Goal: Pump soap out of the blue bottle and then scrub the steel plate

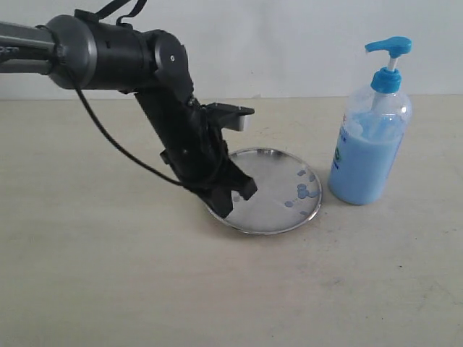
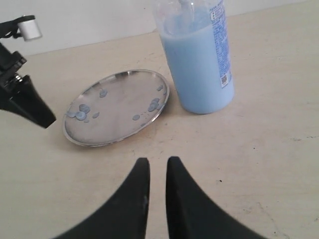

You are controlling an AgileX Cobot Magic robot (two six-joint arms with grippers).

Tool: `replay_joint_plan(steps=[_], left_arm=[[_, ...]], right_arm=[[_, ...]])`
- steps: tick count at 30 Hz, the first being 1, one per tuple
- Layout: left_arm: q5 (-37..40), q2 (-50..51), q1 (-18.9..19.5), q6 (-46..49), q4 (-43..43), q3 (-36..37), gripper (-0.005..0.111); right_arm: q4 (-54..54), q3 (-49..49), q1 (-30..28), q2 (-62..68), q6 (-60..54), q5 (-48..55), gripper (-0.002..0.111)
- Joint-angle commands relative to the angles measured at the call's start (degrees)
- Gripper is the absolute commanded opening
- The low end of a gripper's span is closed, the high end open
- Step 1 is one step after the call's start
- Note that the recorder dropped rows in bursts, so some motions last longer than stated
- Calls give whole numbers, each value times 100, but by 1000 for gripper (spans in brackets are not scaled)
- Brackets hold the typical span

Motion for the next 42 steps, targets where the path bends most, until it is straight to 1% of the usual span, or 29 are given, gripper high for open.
replay_joint_plan(steps=[1, 4, 6, 8, 11, 13, 14, 15, 17, 19, 20, 21, 22, 24, 26, 27, 28, 29, 31, 32, 33, 34, 35, 36, 37, 38, 39, 41, 42], left_arm=[[-361, 598, 4, -155, 164, -957, 4], [-1034, 955, -17, 266, 18, -1331, 4], [-1164, 1095, -22, 770, -199, -1439, 4], [-739, 1100, -22, 1481, -186, -1439, 4], [482, 1004, 47, 2551, 101, -1460, 4], [794, 936, 118, 2979, 346, -1460, 4], [617, 915, 135, 3175, 402, -1463, 4], [194, 902, 176, 3271, 373, -1463, 4], [-1173, 917, 176, 3287, -194, -1463, 4], [-2258, 1045, 156, 3342, -1753, -1463, 4], [-2616, 1113, 110, 3606, -2643, -1463, 4], [-2697, 1155, 108, 3890, -3177, -1463, 4], [-2493, 1185, 99, 4234, -3564, -1463, 4], [-1492, 1185, 109, 4571, -3383, -1463, 4], [-123, 1093, 168, 4571, -2392, -1463, 4], [338, 1033, 168, 4571, -1811, -1463, 4], [528, 975, 181, 4520, -1346, -1463, 4], [463, 924, 192, 4331, -757, -1463, 4], [-409, 869, 190, 3974, -405, -1463, 4], [-1142, 869, 190, 3717, -615, -1463, 4], [-1892, 898, 190, 3441, -1124, -1463, 4], [-2403, 944, 176, 3263, -1722, -1463, 4], [-2769, 1030, 160, 3189, -2625, -1463, 4], [-2760, 1102, 137, 3367, -3407, -1463, 4], [-2403, 1144, 137, 3759, -3733, -1463, 4], [-1764, 1167, 137, 4184, -3682, -1463, 4], [-1009, 1168, 165, 4404, -3382, -1463, 4], [419, 1075, 240, 4391, -2171, -1463, 4], [773, 1025, 271, 4240, -1456, -1463, 4]], right_arm=[[-39, -5, 7, 29, -36, -46, 1], [-39, -5, 7, 29, -36, -46, 1], [-39, -5, 7, 29, -36, -46, 1], [-39, -5, 7, 29, -36, -46, 1], [-39, -5, 7, 29, -36, -46, 1], [-39, -5, 7, 29, -36, -46, 1], [-39, -5, 7, 29, -36, -46, 1], [-39, -5, 7, 29, -36, -46, 1], [-39, -5, 7, 29, -36, -46, 1], [-39, -5, 7, 29, -36, -46, 1], [-39, -5, 7, 29, -36, -46, 1], [-39, -5, 7, 29, -36, -46, 1], [-39, -5, 7, 29, -36, -46, 1], [-39, -5, 7, 29, -36, -46, 1], [-28, -5, 7, 29, -38, -46, 1], [-28, -5, 7, 29, -38, -46, 1], [-28, -5, 7, 29, -38, -46, 1], [-28, -5, 7, 29, -38, -46, 1], [-28, -5, 7, 29, -38, -46, 1], [-28, -5, 7, 29, -38, -46, 1], [-28, -5, 7, 29, -38, -46, 1], [-28, -5, 7, 29, -38, -46, 1], [-28, -5, 7, 29, -38, -46, 1], [-28, -5, 7, 29, -38, -46, 1], [-28, -5, 7, 29, -38, -46, 1], [-28, -5, 7, 29, -38, -46, 1], [-28, -5, 7, 29, -38, -46, 1], [-28, -5, 7, 29, -38, -46, 1], [-28, -5, 7, 29, -38, -46, 1]])
